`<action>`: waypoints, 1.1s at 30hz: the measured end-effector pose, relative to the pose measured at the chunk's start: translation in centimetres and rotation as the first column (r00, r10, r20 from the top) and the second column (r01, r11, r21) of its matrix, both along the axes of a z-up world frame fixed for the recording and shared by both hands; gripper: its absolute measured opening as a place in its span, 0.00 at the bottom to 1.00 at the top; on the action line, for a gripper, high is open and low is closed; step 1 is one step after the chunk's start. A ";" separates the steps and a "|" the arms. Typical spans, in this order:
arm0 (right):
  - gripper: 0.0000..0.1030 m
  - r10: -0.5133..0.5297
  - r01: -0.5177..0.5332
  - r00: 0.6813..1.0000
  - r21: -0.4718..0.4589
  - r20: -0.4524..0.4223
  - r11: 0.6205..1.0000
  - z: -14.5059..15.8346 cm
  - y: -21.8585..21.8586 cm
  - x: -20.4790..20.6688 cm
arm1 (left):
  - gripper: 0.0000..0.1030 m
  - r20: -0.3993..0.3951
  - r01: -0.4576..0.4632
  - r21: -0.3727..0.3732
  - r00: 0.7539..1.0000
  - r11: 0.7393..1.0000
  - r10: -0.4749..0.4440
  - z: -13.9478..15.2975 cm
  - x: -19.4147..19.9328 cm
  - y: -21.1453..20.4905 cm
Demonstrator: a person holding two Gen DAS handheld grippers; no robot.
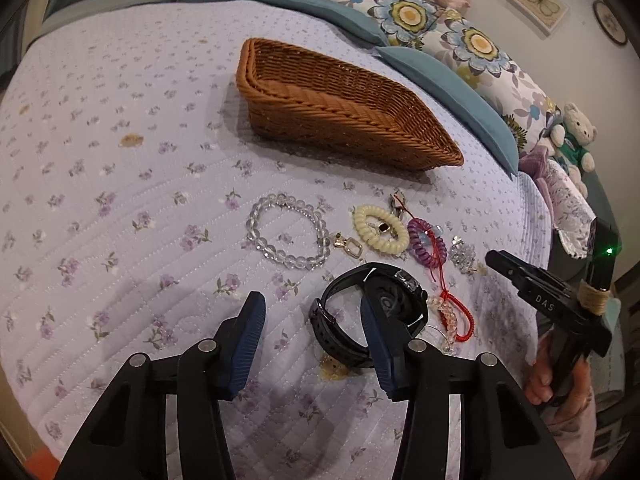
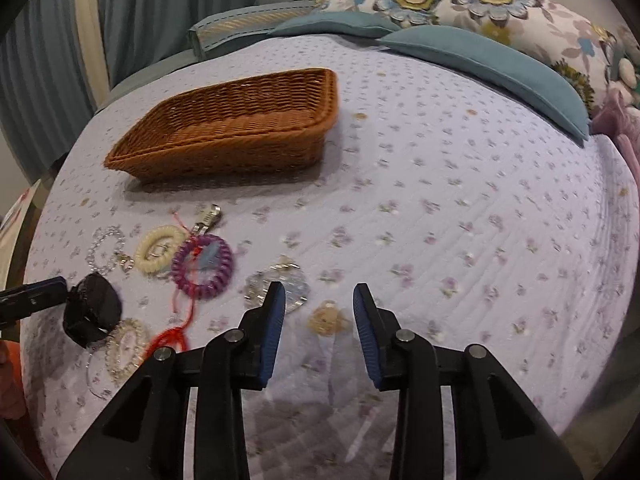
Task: Organize jewelry
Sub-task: 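Grasp the black watch with the left tool while the right tool grasps the silver charm bracelet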
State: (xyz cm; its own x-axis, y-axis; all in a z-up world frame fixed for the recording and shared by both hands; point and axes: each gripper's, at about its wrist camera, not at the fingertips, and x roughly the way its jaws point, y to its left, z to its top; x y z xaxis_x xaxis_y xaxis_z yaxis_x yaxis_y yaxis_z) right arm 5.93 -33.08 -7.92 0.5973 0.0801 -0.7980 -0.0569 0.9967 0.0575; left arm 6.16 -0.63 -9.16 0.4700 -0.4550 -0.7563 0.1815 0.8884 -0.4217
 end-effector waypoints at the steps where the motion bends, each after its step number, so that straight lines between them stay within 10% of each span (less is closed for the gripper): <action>1: 0.38 0.005 -0.005 1.000 0.008 -0.006 1.000 -0.2 0.3 0.2 | 0.50 -0.006 0.003 -0.011 1.000 1.000 -0.003 0.0 0.1 0.0; 9: 0.39 -0.001 0.004 0.997 0.038 -0.079 0.999 -2.1 0.8 2.2 | 0.46 -0.051 0.032 -0.014 0.998 0.999 -0.032 -0.8 0.6 -1.1; 14: 0.38 0.019 -0.017 0.996 0.020 -0.089 1.000 -2.4 1.7 2.9 | 0.24 -0.087 0.036 -0.003 0.996 0.999 -0.036 -1.5 1.3 -2.0; 17: 0.16 0.048 -0.045 0.995 0.029 -0.088 0.999 -2.5 2.1 2.9 | 0.19 -0.082 0.033 0.016 0.996 0.999 -0.031 -1.4 1.5 -2.2; 20: 0.15 0.070 -0.068 0.995 0.032 -0.072 0.997 -2.2 2.3 2.4 | 0.12 -0.073 0.030 0.026 0.997 0.999 -0.028 -1.5 1.4 -2.3; 33: 0.15 0.068 -0.080 0.995 0.174 0.075 0.981 2.1 0.5 0.2 | 0.10 0.020 0.022 -0.003 1.000 1.000 -0.022 0.6 0.8 -1.9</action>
